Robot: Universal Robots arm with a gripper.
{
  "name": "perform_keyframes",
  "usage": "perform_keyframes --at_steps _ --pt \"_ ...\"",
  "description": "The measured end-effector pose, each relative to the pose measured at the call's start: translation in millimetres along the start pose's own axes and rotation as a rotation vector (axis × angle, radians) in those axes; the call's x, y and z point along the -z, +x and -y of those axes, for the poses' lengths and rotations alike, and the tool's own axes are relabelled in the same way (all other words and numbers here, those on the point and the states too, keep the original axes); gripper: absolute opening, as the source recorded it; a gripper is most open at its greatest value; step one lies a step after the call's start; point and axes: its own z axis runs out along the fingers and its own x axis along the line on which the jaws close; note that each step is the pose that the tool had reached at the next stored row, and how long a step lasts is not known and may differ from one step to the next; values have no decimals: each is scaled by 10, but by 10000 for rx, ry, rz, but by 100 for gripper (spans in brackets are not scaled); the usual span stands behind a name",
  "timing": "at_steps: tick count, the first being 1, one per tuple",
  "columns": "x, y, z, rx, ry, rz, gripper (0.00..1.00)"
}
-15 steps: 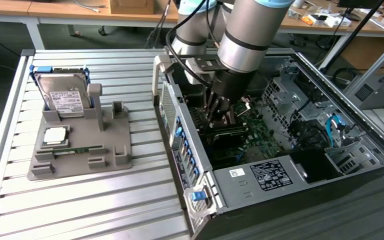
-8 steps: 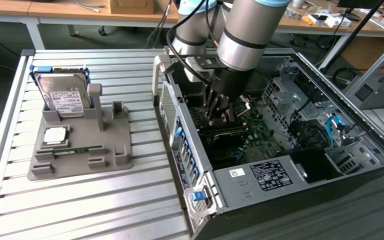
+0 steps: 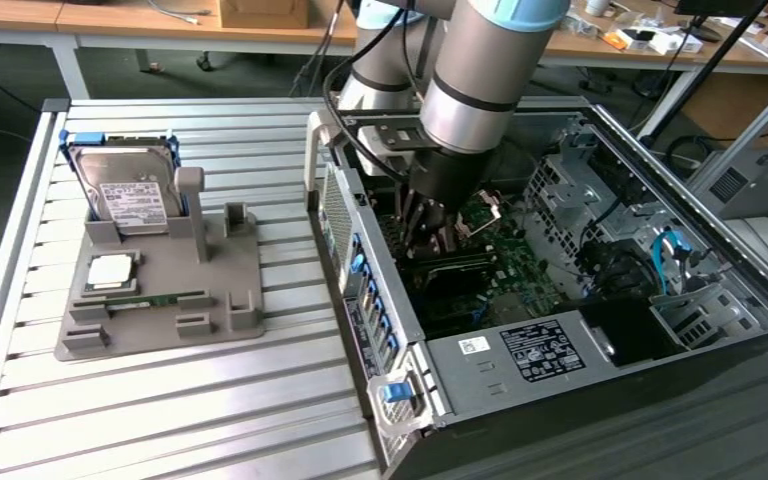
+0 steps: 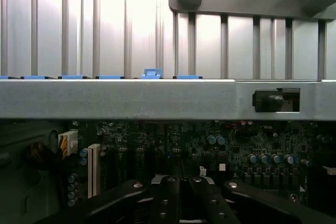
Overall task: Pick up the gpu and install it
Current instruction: 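Press down on the gpu until it lock into place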
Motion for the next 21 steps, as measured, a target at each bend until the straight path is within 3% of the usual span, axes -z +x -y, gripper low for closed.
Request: perform_keyframes --at_steps 17,21 --pt "-47 78 -37 34 2 -1 11" --pt "1 74 -40 41 2 -7 11"
